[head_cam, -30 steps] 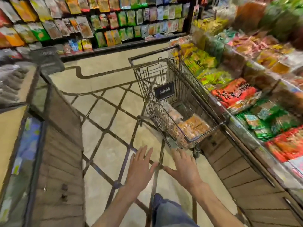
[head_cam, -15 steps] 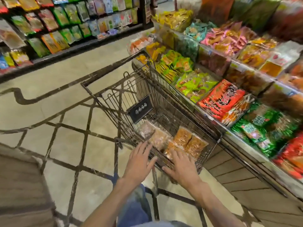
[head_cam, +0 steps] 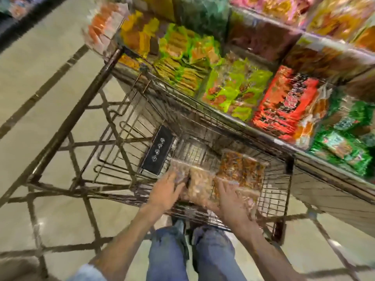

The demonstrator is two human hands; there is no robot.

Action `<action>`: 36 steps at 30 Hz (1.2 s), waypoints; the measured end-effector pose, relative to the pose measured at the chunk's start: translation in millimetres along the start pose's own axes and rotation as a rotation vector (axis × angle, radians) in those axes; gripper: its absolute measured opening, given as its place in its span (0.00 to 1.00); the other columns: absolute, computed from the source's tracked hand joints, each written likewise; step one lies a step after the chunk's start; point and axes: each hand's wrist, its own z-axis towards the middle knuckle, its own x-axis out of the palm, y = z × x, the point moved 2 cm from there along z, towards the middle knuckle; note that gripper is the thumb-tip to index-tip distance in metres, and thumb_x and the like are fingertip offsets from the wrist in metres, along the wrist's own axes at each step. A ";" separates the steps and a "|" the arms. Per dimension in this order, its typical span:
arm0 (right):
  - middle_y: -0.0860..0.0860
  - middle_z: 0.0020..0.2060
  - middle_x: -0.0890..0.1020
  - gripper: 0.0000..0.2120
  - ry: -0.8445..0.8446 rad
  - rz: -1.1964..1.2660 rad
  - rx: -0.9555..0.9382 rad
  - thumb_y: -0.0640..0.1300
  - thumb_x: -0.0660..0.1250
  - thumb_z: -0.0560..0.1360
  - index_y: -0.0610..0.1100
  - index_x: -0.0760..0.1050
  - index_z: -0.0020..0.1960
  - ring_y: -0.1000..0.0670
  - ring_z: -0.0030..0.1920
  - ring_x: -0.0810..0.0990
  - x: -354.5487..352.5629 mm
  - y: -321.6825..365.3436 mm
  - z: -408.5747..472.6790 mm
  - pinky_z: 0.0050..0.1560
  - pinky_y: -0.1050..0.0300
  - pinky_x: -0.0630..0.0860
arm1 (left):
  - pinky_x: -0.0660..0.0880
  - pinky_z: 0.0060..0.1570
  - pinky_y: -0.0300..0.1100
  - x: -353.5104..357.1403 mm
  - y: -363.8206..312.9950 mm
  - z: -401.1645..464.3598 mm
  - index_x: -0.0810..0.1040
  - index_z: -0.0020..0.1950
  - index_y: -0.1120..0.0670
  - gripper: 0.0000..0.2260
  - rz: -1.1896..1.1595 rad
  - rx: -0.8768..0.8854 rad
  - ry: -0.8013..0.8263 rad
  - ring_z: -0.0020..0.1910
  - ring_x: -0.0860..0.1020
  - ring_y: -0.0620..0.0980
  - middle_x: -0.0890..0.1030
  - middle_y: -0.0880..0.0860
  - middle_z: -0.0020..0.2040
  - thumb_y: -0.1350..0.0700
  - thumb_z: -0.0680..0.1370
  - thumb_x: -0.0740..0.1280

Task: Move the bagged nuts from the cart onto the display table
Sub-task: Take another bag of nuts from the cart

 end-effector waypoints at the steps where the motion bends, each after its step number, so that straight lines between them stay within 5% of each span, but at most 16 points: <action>1: 0.43 0.80 0.67 0.46 0.011 0.024 0.019 0.72 0.53 0.78 0.48 0.46 0.87 0.40 0.79 0.67 9.8 0.4 15.8 0.78 0.38 0.65 | 0.68 0.74 0.52 4.8 7.5 19.6 0.66 0.79 0.55 0.26 -0.005 -0.022 0.034 0.74 0.71 0.57 0.71 0.55 0.76 0.43 0.86 0.60; 4: 0.43 0.77 0.71 0.44 0.051 0.109 0.074 0.70 0.58 0.81 0.53 0.43 0.87 0.38 0.75 0.72 40.4 -2.8 58.4 0.74 0.35 0.70 | 0.69 0.73 0.50 24.7 27.7 73.9 0.65 0.80 0.53 0.27 -0.016 -0.076 0.109 0.73 0.72 0.58 0.73 0.56 0.75 0.43 0.84 0.63; 8: 0.48 0.80 0.68 0.44 0.088 0.175 0.105 0.71 0.59 0.80 0.54 0.44 0.87 0.44 0.79 0.69 65.6 -8.7 102.1 0.81 0.39 0.58 | 0.74 0.68 0.56 61.5 54.5 131.0 0.55 0.84 0.48 0.36 -0.085 -0.211 0.183 0.71 0.73 0.59 0.72 0.57 0.74 0.42 0.81 0.69; 13: 0.49 0.79 0.70 0.43 0.111 0.204 0.172 0.71 0.60 0.80 0.55 0.45 0.85 0.45 0.76 0.74 100.0 -27.2 137.3 0.80 0.38 0.61 | 0.74 0.69 0.63 103.1 74.2 177.0 0.47 0.85 0.49 0.47 -0.212 -0.281 0.187 0.72 0.73 0.60 0.71 0.57 0.74 0.38 0.76 0.72; 17: 0.48 0.80 0.69 0.45 0.114 0.251 0.218 0.73 0.59 0.79 0.52 0.49 0.86 0.44 0.72 0.78 122.9 -39.0 150.1 0.80 0.38 0.61 | 0.73 0.70 0.55 124.4 86.8 197.9 0.65 0.77 0.53 0.41 -0.246 -0.366 0.114 0.68 0.75 0.57 0.75 0.56 0.67 0.42 0.71 0.79; 21: 0.46 0.80 0.69 0.48 0.110 0.342 0.258 0.77 0.54 0.76 0.50 0.51 0.86 0.43 0.80 0.69 136.2 -47.8 148.9 0.82 0.40 0.54 | 0.80 0.62 0.53 155.7 111.6 214.3 0.79 0.61 0.46 0.42 -0.263 -0.399 0.150 0.57 0.81 0.51 0.84 0.49 0.56 0.24 0.55 0.76; 24: 0.46 0.83 0.64 0.58 0.053 0.475 0.255 0.85 0.46 0.70 0.46 0.52 0.86 0.43 0.82 0.63 138.3 -48.2 144.3 0.81 0.48 0.51 | 0.79 0.64 0.54 131.3 84.9 199.9 0.77 0.62 0.53 0.33 -0.344 -0.387 0.143 0.57 0.82 0.52 0.84 0.51 0.56 0.43 0.63 0.85; 28: 0.44 0.84 0.62 0.49 0.121 0.556 0.313 0.69 0.65 0.79 0.45 0.48 0.86 0.40 0.82 0.63 138.1 -42.4 145.5 0.81 0.43 0.60 | 0.76 0.63 0.50 105.4 76.8 176.5 0.70 0.61 0.51 0.30 -0.388 -0.369 0.121 0.58 0.79 0.51 0.80 0.51 0.58 0.49 0.67 0.84; 32: 0.41 0.75 0.75 0.52 0.153 0.750 0.453 0.75 0.69 0.72 0.47 0.53 0.82 0.39 0.72 0.77 164.4 -41.2 164.9 0.75 0.36 0.72 | 0.72 0.61 0.49 79.6 84.7 150.5 0.66 0.62 0.49 0.26 -0.484 -0.379 0.159 0.54 0.77 0.47 0.79 0.46 0.54 0.54 0.74 0.79; 34: 0.42 0.69 0.79 0.53 0.145 0.822 0.550 0.80 0.69 0.67 0.49 0.57 0.78 0.40 0.66 0.81 180.4 -39.1 176.7 0.69 0.36 0.78 | 0.76 0.55 0.44 70.2 92.8 143.0 0.67 0.63 0.49 0.25 -0.532 -0.395 0.152 0.50 0.78 0.45 0.79 0.43 0.52 0.54 0.75 0.79; 36: 0.44 0.59 0.82 0.46 0.135 0.917 0.623 0.74 0.75 0.69 0.44 0.63 0.70 0.41 0.56 0.85 171.6 -29.5 179.3 0.60 0.37 0.83 | 0.74 0.42 0.39 64.9 100.5 140.5 0.69 0.63 0.50 0.23 -0.577 -0.425 0.137 0.45 0.79 0.41 0.79 0.45 0.51 0.53 0.76 0.78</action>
